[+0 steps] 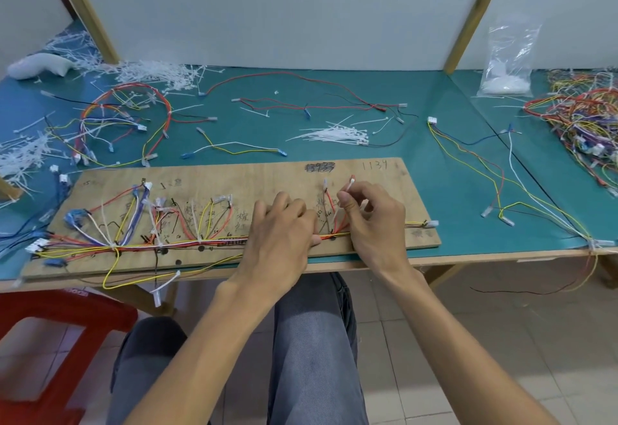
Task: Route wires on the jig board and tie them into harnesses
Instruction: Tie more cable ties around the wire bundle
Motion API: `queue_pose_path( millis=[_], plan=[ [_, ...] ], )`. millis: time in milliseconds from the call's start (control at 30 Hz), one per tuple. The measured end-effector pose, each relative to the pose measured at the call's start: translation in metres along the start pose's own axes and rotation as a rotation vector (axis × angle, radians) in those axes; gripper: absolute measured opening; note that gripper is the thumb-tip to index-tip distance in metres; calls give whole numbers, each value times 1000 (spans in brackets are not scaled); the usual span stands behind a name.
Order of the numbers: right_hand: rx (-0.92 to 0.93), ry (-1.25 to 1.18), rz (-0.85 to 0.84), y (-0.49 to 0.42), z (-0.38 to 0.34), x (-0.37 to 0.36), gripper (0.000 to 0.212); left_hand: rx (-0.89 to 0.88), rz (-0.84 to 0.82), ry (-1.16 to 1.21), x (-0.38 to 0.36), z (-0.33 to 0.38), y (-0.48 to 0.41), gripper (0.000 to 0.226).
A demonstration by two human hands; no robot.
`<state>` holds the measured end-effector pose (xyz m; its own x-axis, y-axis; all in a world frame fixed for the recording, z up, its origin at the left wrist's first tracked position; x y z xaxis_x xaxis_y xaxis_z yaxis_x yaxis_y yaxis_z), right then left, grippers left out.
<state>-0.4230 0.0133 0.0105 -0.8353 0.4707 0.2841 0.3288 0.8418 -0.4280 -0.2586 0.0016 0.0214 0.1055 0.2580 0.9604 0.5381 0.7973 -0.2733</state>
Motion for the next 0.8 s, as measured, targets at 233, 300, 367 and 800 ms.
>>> queue_pose_path(
  millis=[233,300,367,800],
  plan=[
    [-29,20,-105,2,2,-6,6,12,74,-45,-4,2,4,16],
    [-31,30,-152,2,0,-8,8,17,88,-35,-3,2,4,16],
    [-5,56,-220,2,-3,-11,7,23,109,0,0,1,6,11],
    [-64,59,-346,2,-1,-13,3,-206,266,198,0,13,36,18]
  ],
)
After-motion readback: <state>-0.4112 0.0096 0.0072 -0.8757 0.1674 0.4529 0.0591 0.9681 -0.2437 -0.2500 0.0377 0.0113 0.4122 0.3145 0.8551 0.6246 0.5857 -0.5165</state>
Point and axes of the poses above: each hand's wrist, its own y-axis away from the middle knuckle, its own x-axis out of the back of the hand, z = x × y, the point moved 8 cm from there along -y, towards the middle knuckle, and after that the axes turned 13 degrees about -y, right-handed, at the moved point
